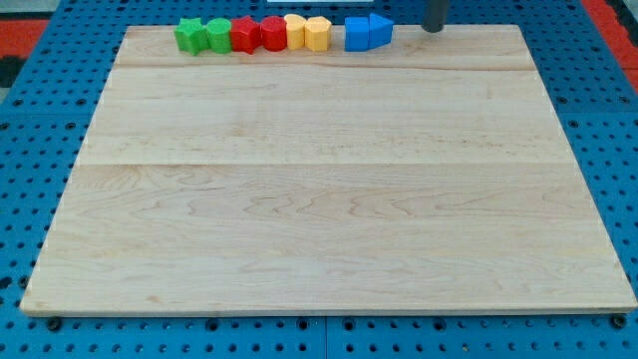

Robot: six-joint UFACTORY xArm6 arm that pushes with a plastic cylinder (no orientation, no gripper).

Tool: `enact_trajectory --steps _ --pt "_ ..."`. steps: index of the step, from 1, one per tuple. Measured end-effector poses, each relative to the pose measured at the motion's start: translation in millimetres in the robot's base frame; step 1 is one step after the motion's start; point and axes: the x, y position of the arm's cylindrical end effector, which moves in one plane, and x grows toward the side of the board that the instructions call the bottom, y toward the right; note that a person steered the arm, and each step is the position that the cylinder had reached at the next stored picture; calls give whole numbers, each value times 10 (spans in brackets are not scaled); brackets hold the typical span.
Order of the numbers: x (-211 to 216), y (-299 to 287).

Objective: Keep arm at top left corner of the board

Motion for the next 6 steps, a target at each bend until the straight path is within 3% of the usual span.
enact_trajectory --steps 1,2,3,4,5,6 --pt "-2 -353" --pt "431 -858" --pt "1181 -1071" --pt "1665 -1742" --pt "1608 -3296" --pt "932 -4412"
